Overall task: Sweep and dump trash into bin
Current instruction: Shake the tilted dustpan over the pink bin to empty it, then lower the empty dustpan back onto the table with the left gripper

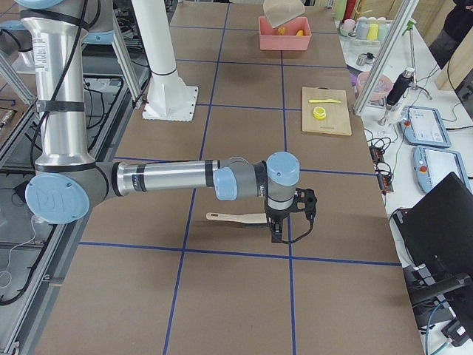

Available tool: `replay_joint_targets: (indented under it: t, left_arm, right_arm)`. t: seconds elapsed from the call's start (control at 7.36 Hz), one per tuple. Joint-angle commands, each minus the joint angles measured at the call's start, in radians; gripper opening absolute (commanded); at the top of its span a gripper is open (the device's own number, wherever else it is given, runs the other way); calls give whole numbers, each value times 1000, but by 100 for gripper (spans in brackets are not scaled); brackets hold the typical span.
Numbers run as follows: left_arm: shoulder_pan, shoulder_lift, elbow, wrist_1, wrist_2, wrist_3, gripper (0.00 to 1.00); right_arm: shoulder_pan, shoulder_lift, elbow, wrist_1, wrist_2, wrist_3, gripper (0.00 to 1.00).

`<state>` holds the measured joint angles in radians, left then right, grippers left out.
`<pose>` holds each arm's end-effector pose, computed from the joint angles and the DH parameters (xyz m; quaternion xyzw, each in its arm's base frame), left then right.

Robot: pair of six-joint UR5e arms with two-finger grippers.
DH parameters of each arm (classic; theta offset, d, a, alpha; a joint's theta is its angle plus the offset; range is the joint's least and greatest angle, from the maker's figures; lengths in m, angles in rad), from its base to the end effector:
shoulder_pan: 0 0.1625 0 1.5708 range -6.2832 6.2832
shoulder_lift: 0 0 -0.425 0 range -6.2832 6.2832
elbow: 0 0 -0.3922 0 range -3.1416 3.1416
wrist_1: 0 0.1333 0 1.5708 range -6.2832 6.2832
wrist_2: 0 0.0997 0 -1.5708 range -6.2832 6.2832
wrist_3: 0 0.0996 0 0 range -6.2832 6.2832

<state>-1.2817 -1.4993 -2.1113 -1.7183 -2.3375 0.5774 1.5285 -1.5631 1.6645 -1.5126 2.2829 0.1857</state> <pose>0.0646 -0.4423 0.4100 0.3297 0.3123 0.4740 0.7544 0.0469 -0.5063 0.6064 0.0347 -0.3537 0.0392 0.9339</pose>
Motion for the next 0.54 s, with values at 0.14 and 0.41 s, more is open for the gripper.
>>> replay_joint_targets:
  t: [0.14, 0.41]
  left_arm:
    - [400, -9, 110, -434, 117, -8, 14]
    - [488, -129, 238, -483, 127, -11, 14]
  right_arm:
    - [24, 8, 3, -11, -3, 159, 100]
    - [24, -2, 8, 0, -3, 155, 100]
